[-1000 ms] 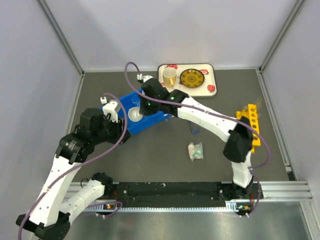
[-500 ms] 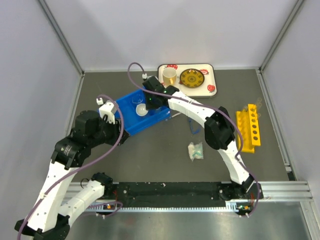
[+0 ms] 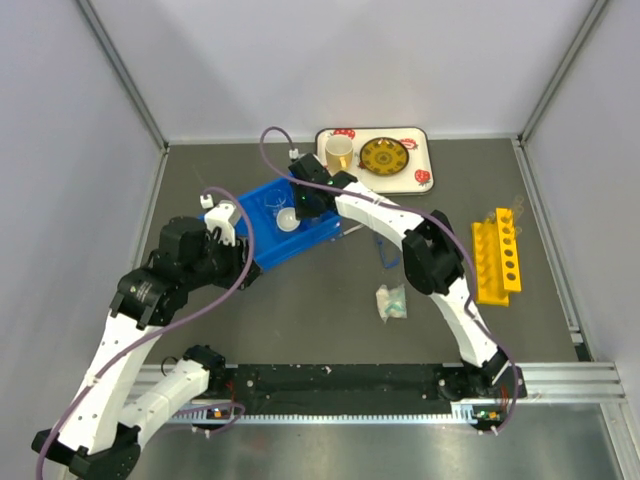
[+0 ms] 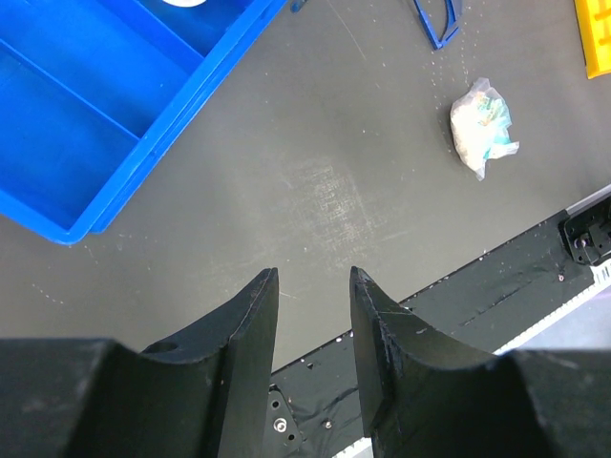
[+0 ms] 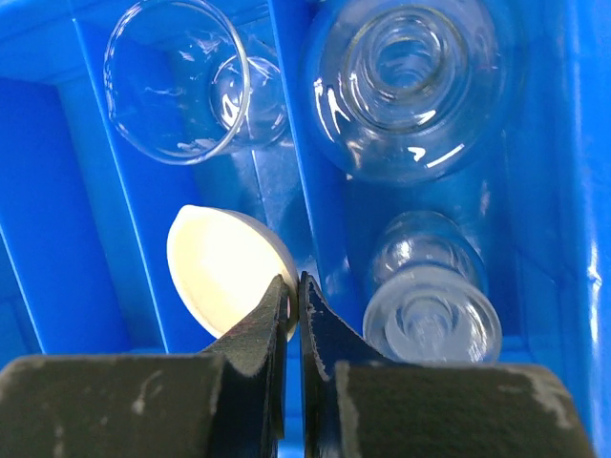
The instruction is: Organize the chemistry lab equipment
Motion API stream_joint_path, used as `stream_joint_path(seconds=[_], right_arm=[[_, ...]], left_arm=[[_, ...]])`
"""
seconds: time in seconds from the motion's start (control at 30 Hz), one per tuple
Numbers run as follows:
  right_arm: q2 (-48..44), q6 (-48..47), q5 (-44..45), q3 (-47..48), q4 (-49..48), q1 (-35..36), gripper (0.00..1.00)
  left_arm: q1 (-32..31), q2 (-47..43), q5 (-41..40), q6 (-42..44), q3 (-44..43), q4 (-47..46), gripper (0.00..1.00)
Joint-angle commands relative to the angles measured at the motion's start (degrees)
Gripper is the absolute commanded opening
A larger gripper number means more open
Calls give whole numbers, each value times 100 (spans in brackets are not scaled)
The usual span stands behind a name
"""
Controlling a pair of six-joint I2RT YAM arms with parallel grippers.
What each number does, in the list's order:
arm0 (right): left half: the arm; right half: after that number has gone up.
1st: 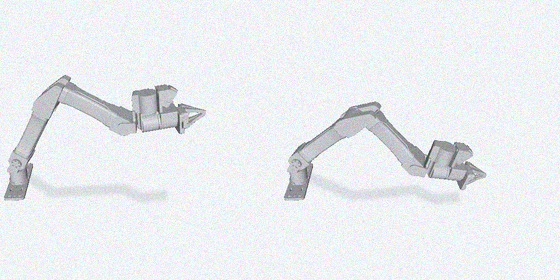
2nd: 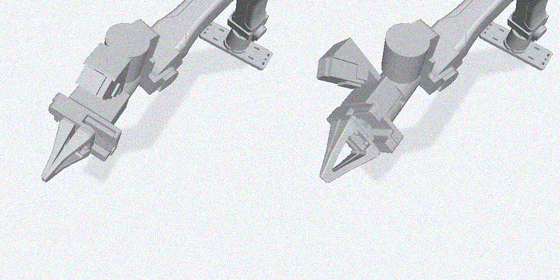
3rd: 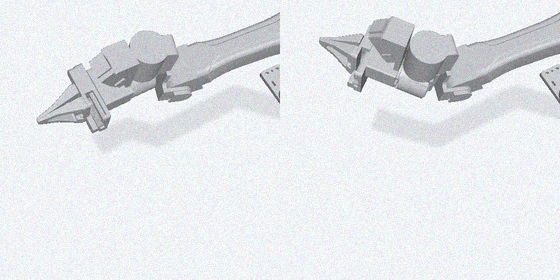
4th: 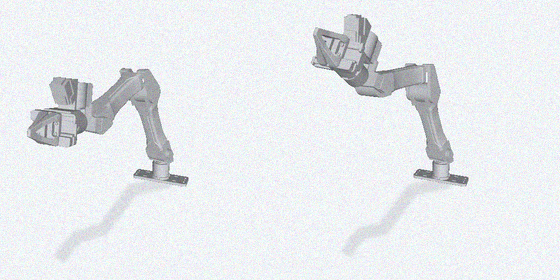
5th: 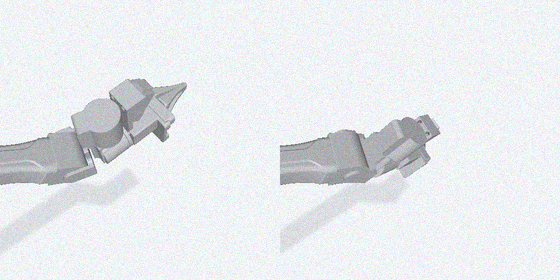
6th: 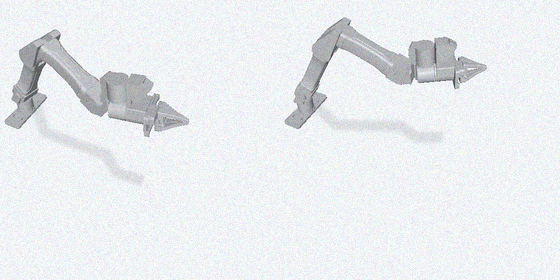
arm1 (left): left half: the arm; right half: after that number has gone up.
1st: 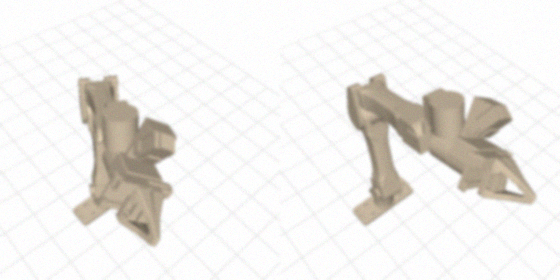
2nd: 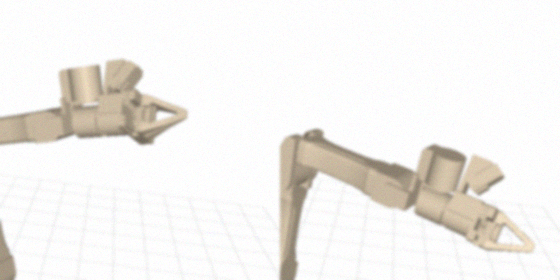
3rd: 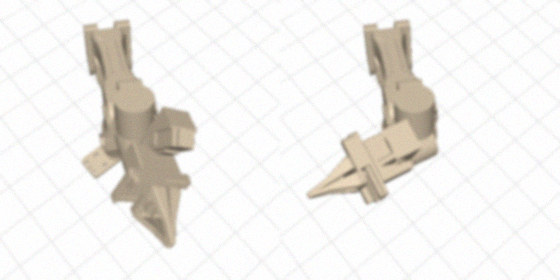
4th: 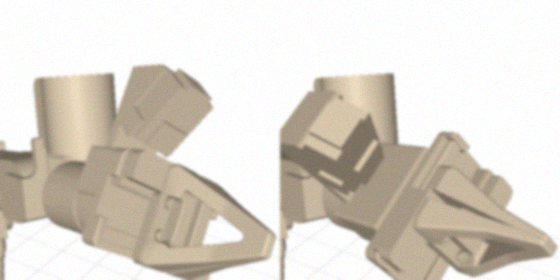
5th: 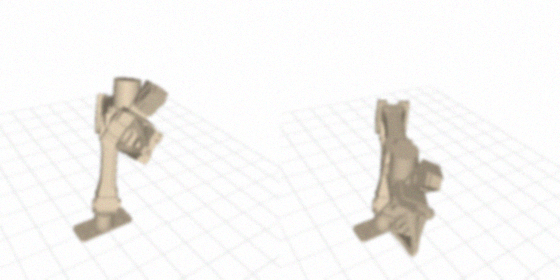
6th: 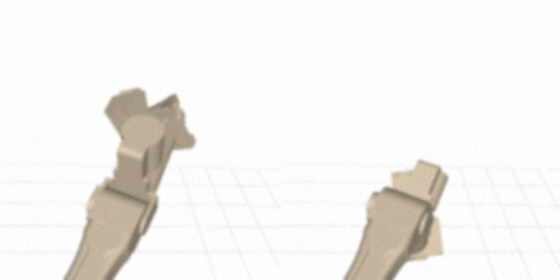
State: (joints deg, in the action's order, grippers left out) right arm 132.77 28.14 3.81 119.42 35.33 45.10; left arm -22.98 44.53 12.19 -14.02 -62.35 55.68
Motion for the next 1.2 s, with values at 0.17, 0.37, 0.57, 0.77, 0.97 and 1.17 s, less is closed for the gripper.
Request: stream_joint_path(seconds=[0.17,0.37,0.57,0.77,0.97,1.17], right_arm=[[425,69,-223,477,-185,-10,0],[680,104,-302,504,-167,-1,0],[759,69,-311,565,-141,-10,19],[549,34,-285,583,-70,7,28],[144,-124,-118,539,26,60,29],[-286,-309,102,565,219,148,30]], left_arm=[[-13,64,47,84,21,-268,41],[-13,108,56,110,38,-295,41],[-13,161,56,119,38,-321,41],[-13,143,38,119,56,-321,41],[-13,126,21,84,74,-321,41],[-13,117,21,31,65,-321,41]])
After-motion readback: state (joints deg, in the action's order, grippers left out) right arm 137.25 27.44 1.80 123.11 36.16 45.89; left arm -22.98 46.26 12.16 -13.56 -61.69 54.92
